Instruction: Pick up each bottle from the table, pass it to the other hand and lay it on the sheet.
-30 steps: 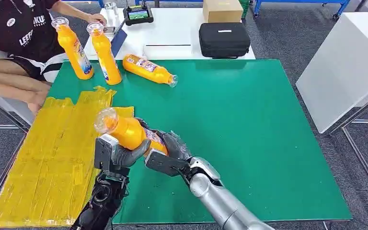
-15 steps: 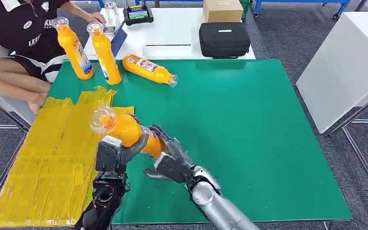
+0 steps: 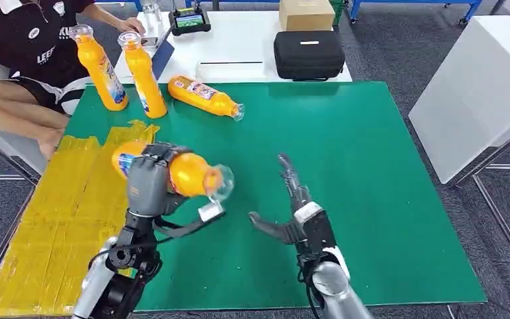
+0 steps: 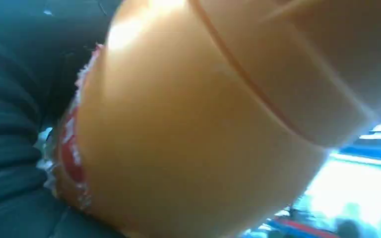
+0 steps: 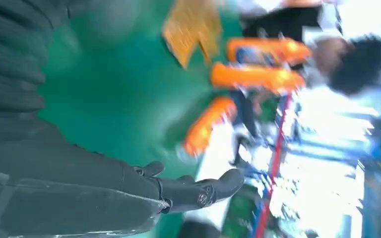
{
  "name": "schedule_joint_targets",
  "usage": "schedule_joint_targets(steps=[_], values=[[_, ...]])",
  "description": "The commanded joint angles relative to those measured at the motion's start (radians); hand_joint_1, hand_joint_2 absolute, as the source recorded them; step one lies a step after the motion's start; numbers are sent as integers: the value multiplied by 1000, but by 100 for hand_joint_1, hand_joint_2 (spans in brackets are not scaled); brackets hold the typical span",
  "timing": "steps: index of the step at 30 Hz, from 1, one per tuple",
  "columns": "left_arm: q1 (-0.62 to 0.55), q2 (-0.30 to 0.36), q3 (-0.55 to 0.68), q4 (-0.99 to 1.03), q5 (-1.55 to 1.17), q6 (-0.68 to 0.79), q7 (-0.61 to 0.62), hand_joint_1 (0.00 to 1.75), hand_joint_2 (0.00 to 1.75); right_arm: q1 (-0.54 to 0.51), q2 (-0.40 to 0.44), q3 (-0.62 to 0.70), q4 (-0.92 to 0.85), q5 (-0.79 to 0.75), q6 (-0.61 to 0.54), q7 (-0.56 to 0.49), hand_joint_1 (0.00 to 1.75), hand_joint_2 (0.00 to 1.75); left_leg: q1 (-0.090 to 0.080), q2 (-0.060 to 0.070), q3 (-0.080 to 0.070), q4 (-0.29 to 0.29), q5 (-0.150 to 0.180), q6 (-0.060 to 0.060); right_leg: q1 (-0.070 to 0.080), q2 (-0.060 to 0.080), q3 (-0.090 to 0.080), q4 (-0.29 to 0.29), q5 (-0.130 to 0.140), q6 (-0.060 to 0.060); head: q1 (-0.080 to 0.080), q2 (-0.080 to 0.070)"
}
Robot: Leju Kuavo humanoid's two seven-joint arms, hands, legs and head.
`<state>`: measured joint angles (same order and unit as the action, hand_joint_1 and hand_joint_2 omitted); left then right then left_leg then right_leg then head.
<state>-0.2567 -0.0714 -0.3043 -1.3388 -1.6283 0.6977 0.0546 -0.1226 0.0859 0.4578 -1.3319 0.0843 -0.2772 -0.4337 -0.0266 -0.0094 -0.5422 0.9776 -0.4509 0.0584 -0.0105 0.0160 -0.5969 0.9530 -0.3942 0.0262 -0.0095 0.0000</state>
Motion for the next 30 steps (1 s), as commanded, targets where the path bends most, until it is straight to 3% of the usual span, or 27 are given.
schedule_joint_targets(steps=[1, 3, 7, 11, 18, 19, 24, 30], values=[[-398, 230, -663, 523, 57, -144, 413, 175, 175, 52, -100, -72, -205, 4, -38, -30, 0, 175, 2, -17, -1, 1, 3, -4, 2, -19, 5, 0, -3, -1, 2, 0], [-402, 226, -659, 545, 57, -126, 409, 175, 175, 48, -99, -73, -201, 4, -38, -31, 0, 175, 1, -9, 0, 0, 4, -4, 1, -9, 3, 0, -1, -1, 0, 0], [-437, 214, -725, 652, 57, -229, 418, 175, 175, 58, -92, -77, -198, 10, -47, -39, 0, 175, 3, -4, 2, 1, 2, -7, 3, -6, 5, 0, 0, -4, 1, 0], [-415, 152, -534, 701, 57, -257, 246, 175, 175, 108, -85, -103, -243, 55, -77, -41, 0, 175, 4, -1, 3, 0, 1, -8, 3, -6, 6, 0, 0, -4, 1, 0], [-417, 146, -521, 698, 57, -266, 236, 175, 175, 112, -82, -104, -248, 58, -74, -36, 0, 175, 3, -1, -1, 2, 1, -7, 3, -5, 2, 1, 0, -4, 1, 0], [-427, 157, -564, 696, 57, -295, 286, 175, 175, 112, -73, -112, -244, 70, -65, -25, 0, 175, 2, -1, -2, 1, 3, -5, 2, -4, 1, 1, 1, -4, 1, 0], [-432, 153, -527, 719, 57, -344, 382, 175, 175, 118, -47, -141, -256, 112, -57, -7, 0, 175, 3, -1, -2, 1, 3, -5, 2, -4, 0, 1, 1, -4, 1, 0], [-441, 142, -424, 728, 57, -354, 482, 175, 175, 125, -28, -167, -269, 137, -56, 13, 0, 175, 3, -2, -3, 1, 3, -6, 2, -4, 0, 2, 1, -4, 1, 0]])
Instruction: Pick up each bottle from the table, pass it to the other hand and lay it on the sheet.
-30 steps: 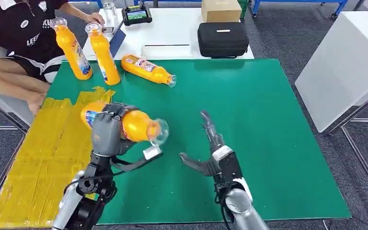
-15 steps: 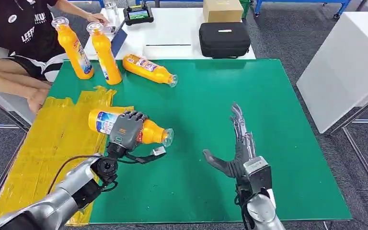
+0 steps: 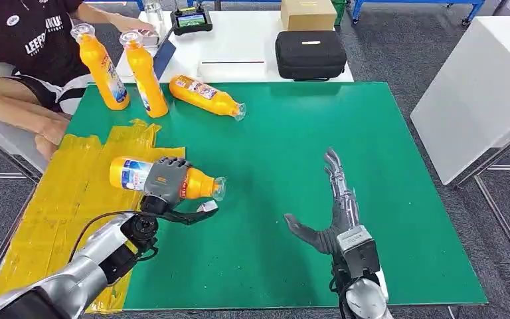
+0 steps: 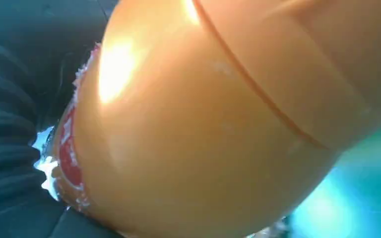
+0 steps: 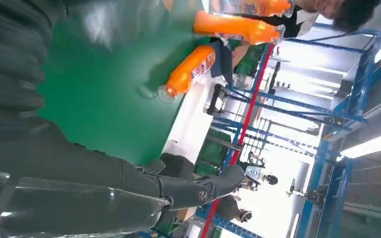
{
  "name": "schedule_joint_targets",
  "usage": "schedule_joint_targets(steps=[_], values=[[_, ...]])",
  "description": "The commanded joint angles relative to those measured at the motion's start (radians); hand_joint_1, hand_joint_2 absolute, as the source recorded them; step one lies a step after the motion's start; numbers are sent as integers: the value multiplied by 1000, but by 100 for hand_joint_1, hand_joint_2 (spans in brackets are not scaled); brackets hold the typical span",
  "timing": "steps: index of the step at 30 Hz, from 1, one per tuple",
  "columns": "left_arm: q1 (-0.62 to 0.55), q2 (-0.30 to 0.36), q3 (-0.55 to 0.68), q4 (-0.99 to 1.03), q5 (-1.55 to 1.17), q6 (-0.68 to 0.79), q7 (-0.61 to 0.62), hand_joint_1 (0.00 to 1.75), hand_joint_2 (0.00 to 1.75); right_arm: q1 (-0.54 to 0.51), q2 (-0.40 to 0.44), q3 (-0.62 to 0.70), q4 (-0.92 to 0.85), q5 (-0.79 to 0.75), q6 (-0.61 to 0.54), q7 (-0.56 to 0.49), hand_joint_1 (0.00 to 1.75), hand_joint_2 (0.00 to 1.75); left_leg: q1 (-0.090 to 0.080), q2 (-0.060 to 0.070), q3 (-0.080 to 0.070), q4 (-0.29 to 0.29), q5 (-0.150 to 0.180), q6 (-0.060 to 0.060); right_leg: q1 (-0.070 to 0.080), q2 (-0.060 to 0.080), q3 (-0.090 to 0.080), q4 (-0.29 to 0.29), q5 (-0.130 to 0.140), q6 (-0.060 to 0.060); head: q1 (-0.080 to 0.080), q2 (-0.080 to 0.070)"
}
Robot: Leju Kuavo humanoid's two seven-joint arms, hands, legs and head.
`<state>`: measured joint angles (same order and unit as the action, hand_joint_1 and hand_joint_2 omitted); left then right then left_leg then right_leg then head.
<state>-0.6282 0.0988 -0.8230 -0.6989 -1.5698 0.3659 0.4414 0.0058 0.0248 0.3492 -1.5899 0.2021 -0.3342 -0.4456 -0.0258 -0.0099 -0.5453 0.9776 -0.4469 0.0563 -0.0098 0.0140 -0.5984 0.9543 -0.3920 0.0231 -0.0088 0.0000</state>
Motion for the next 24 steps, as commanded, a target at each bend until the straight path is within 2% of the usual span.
schedule_joint_targets(steps=[1, 9, 10, 11, 13, 17, 18, 21, 24], values=[[-74, -28, 105, 95, -1, -35, 115, 175, 175, -4, 37, -60, -9, 22, 1, 26, 0, 175, 3, -1, 2, 2, -3, -5, 3, -3, 3, 1, -2, -1, 0, 0], [-71, -39, 189, 129, -1, -48, 77, 175, 175, -12, 53, -72, 10, 44, 9, 36, 0, 175, 1, 0, 0, 0, -1, -2, 1, -1, 1, 0, 0, 0, 0, 0], [-71, -39, 189, 129, -1, -48, 77, 159, 175, -12, 53, -72, 10, 44, 9, 36, 0, 175, 3, 0, 2, 1, -2, -4, 2, -2, 3, 0, -2, -1, 0, 0], [-68, -37, 192, 127, -1, -41, 76, 0, 175, -8, 54, -72, 9, 45, 10, 37, 0, 175, 2, 0, 1, 1, -1, -3, 2, -1, 2, 0, -1, -1, 0, 0], [-48, -55, 261, 123, 6, -8, 31, 0, 175, -5, 58, -74, 7, 58, 22, 43, 0, 175, 2, 0, 1, 0, -1, -3, 1, -1, 2, 0, -1, 0, 0, 0], [-44, -61, 276, 122, -1, -14, 6, 0, 175, -7, 58, -74, 8, 63, 25, 46, 0, 175, 2, 0, 2, 1, -2, -4, 2, -2, 3, 0, -2, -1, 0, 0], [-48, -56, 244, 124, -1, -28, 22, 0, 0, -12, 61, -76, 13, 69, 30, 48, 0, 175, 2, 0, 2, 0, -1, -3, 1, -1, 2, 0, -1, 0, 0, 0], [-40, -62, 259, 125, -1, -23, 15, 0, 0, -17, 61, -75, 14, 73, 33, 51, 0, 175, 3, 0, 3, 1, -2, -4, 2, -1, 4, 0, -2, -1, 0, 0], [-46, -55, 220, 139, -1, -35, 57, 0, 0, -16, 58, -73, 14, 79, 35, 56, 0, 175, 2, 0, 2, 0, -1, -3, 1, -1, 3, 0, -1, -1, 0, 0]])
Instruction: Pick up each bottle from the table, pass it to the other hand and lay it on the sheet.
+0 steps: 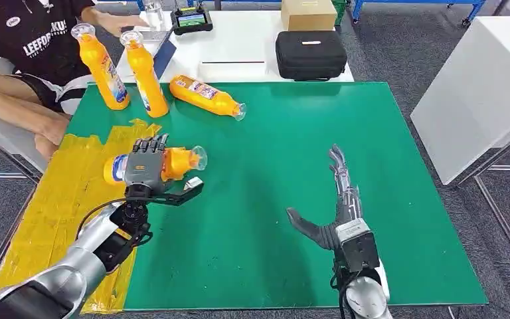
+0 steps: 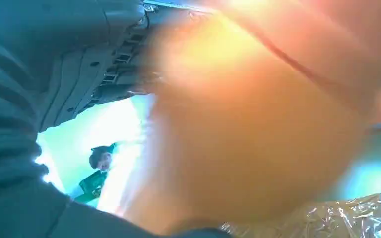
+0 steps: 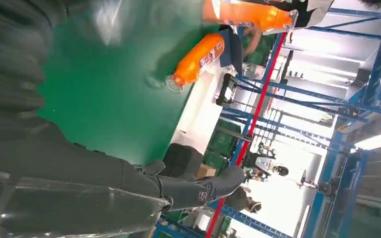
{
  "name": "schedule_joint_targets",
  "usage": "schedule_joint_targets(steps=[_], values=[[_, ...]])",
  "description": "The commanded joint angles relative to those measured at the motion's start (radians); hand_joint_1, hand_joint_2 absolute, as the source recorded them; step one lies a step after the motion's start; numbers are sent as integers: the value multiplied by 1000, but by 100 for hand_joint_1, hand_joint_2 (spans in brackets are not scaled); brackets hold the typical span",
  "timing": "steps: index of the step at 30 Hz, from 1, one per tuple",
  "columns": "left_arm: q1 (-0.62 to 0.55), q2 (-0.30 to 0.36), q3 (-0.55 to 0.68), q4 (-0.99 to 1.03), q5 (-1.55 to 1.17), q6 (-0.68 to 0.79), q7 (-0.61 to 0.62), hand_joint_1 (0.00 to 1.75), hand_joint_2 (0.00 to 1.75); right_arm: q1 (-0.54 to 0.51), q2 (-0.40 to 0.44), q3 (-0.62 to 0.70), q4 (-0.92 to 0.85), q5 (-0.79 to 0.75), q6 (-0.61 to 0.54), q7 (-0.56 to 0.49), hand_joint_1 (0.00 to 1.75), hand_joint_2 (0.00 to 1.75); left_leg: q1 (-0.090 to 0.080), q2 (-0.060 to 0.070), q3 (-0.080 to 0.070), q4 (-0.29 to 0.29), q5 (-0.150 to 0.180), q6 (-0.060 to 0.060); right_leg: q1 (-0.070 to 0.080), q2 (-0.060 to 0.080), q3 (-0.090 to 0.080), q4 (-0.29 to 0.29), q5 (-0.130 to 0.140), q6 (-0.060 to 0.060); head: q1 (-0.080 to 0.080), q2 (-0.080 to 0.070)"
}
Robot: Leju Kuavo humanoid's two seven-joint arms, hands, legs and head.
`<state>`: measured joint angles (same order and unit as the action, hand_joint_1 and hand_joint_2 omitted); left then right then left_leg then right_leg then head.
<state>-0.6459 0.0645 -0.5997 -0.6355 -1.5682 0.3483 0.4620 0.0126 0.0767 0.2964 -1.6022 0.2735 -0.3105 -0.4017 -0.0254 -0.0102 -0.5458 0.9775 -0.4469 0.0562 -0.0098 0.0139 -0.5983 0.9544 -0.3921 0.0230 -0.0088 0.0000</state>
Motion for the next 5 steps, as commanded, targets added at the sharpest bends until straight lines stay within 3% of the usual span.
schedule_joint_targets(steps=[1, 5], values=[[-24, -26, 13, 75, -3, -15, 29, 0, 0, -22, 5, -20, 26, 8, 11, 12, 0, 175, 2, 1, 3, 1, -2, -5, 2, -1, 4, 0, -2, -1, 0, 0], [-14, -32, 46, 71, -3, -5, 6, 0, 0, -19, 3, -20, 24, 9, 10, 12, 0, 175, 3, 1, 4, 1, -3, -5, 2, -1, 5, -1, -2, -1, 0, 0]])
